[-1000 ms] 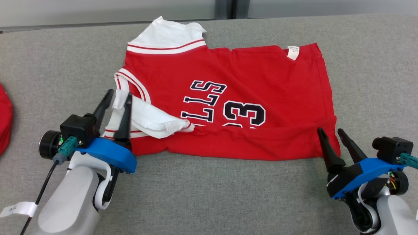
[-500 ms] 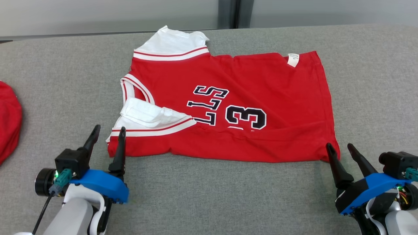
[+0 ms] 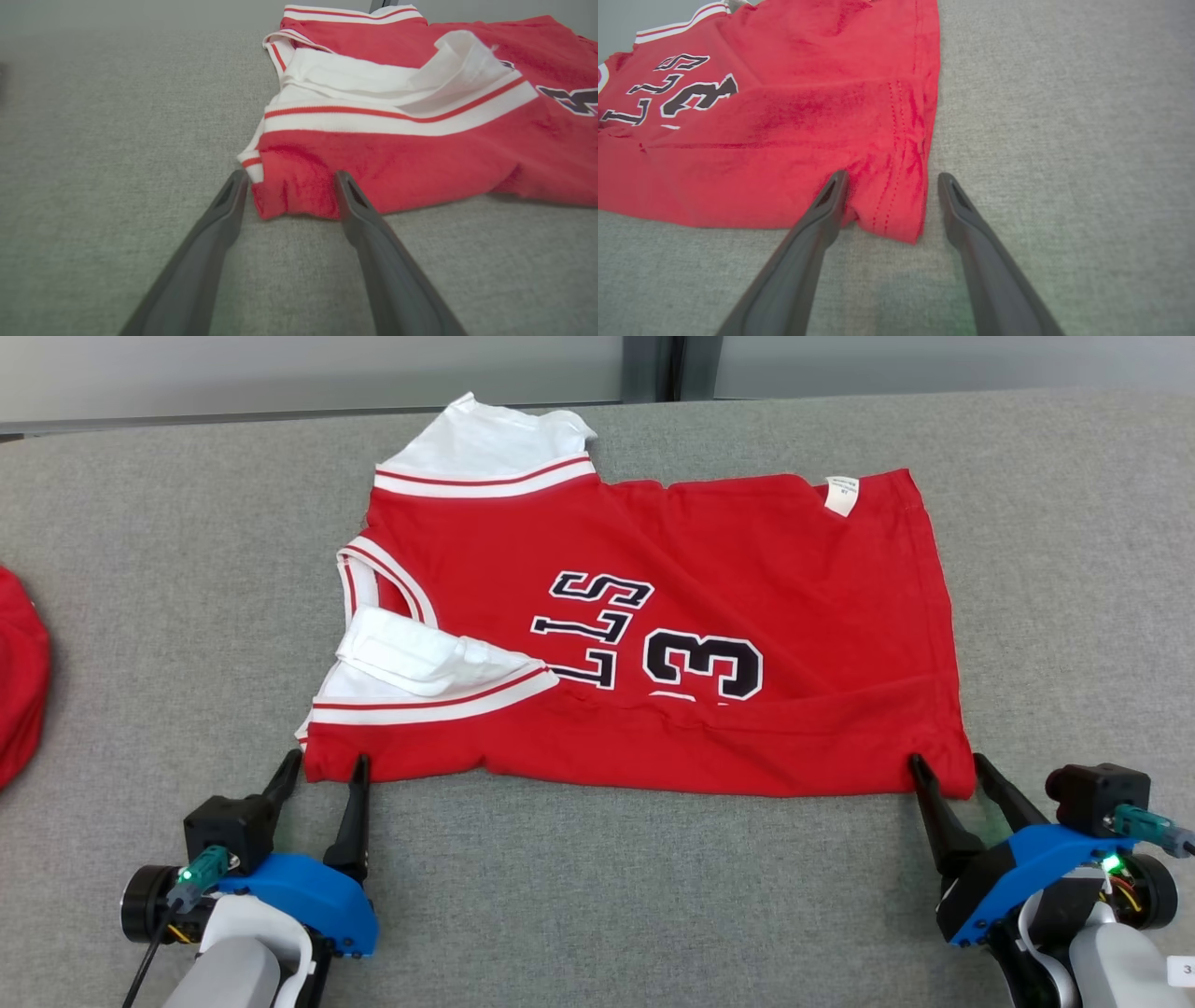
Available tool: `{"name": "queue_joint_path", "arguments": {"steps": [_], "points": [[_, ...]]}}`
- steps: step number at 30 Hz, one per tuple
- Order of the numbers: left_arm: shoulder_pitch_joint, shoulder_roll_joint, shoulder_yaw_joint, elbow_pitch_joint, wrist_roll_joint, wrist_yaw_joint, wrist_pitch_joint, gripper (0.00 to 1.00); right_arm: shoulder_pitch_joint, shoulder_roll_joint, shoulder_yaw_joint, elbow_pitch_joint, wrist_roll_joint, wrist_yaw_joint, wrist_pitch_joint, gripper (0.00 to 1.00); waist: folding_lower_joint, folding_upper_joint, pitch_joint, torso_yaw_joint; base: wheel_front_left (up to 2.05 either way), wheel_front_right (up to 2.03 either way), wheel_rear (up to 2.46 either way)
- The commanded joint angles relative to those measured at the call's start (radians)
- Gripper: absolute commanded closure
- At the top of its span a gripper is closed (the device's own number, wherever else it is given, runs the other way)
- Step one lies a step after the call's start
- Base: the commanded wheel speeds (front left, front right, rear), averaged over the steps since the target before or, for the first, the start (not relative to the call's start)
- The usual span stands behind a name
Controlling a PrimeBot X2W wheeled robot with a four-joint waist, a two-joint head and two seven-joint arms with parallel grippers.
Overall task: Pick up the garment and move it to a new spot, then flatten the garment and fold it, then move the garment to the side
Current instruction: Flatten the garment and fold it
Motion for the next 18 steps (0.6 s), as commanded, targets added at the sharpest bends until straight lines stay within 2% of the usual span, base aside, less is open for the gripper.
{"name": "queue_joint_path", "arguments": {"steps": [1, 6, 7, 8, 9, 13, 18], "points": [[-0.009, -0.003, 0.000, 0.007, -0.004, -0.004, 0.000, 0.00, -0.016, -0.001, 0.000, 0.010, -0.008, 0.000, -0.005, 0.00, 0.0000, 0.0000, 0.001, 0.000, 0.00, 0.00, 0.00], [-0.037, -0.016, -0.012, 0.064, -0.010, -0.020, 0.015, 0.00, -0.041, 0.011, 0.022, 0.053, -0.025, 0.000, -0.009, 0.00, 0.0000, 0.0000, 0.006, 0.003, 0.00, 0.00, 0.00], [-0.041, -0.020, -0.014, 0.074, -0.015, -0.024, 0.016, 0.23, -0.046, 0.012, 0.026, 0.058, -0.023, 0.000, -0.015, 0.42, 0.0000, 0.0000, 0.005, 0.004, 0.00, 0.00, 0.00], [-0.046, -0.022, -0.016, 0.085, -0.017, -0.026, 0.017, 0.61, -0.049, 0.013, 0.029, 0.063, -0.020, 0.000, -0.018, 0.98, 0.0000, 0.0000, 0.004, 0.004, 0.00, 0.00, 0.00], [-0.052, -0.024, -0.017, 0.098, -0.017, -0.030, 0.015, 1.00, -0.050, 0.013, 0.033, 0.067, -0.019, 0.000, -0.024, 1.00, 0.0000, 0.0000, 0.003, 0.004, 0.00, 0.00, 0.00], [-0.068, -0.033, -0.013, 0.141, -0.027, -0.047, -0.003, 1.00, -0.053, 0.010, 0.043, 0.079, -0.012, 0.000, -0.052, 1.00, 0.0000, 0.0000, -0.013, 0.005, 0.00, 0.00, 0.00], [-0.047, -0.041, 0.003, 0.136, -0.035, -0.036, -0.032, 1.00, -0.033, 0.007, 0.053, 0.085, 0.001, 0.000, -0.077, 1.00, 0.0000, 0.0000, -0.049, 0.007, 0.00, 0.00, 0.00]]}}
